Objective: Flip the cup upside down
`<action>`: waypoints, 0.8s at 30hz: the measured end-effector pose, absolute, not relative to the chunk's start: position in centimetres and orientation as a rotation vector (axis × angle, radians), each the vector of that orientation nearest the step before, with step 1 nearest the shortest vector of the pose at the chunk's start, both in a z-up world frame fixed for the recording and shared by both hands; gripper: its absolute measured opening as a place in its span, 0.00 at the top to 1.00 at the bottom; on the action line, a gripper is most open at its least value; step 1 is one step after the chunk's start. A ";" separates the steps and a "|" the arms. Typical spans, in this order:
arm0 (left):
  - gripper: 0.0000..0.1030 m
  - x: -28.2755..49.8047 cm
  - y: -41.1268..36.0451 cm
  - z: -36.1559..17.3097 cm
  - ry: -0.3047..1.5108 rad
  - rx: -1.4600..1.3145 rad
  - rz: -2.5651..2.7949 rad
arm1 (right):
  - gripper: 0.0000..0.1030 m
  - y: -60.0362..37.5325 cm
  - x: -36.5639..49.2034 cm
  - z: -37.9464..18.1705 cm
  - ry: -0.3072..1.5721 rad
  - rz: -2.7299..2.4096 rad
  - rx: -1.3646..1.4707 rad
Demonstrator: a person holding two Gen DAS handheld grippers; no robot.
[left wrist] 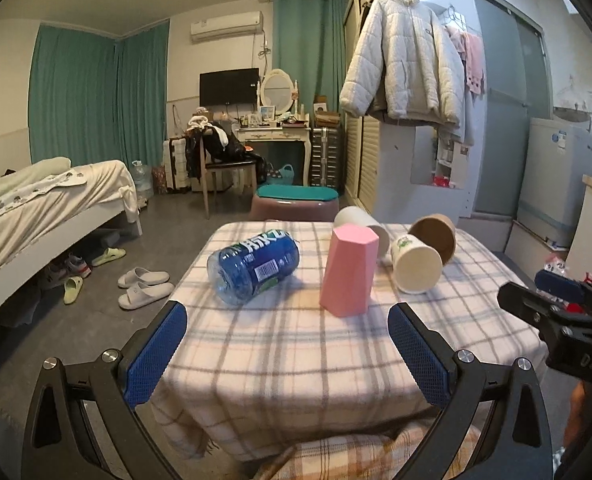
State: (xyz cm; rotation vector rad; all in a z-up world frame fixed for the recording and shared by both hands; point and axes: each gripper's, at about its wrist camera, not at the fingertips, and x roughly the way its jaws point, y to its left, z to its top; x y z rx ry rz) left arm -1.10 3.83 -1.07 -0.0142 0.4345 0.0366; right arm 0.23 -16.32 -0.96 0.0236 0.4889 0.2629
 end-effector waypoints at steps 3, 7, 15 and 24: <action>0.00 -1.7 3.4 -1.1 0.418 -0.007 0.032 | 0.14 -16.3 0.1 -1.1 0.484 0.254 0.022; 0.00 -2.0 3.3 -1.1 0.417 -0.006 0.034 | 0.12 -16.2 0.0 -1.1 0.479 0.247 0.022; 0.00 -2.2 3.4 -0.9 0.411 -0.012 0.038 | 0.05 -16.5 0.0 -1.3 0.475 0.238 0.035; 0.00 -2.2 3.7 -1.0 0.430 -0.031 0.049 | 0.01 -16.6 0.0 -1.6 0.481 0.227 0.036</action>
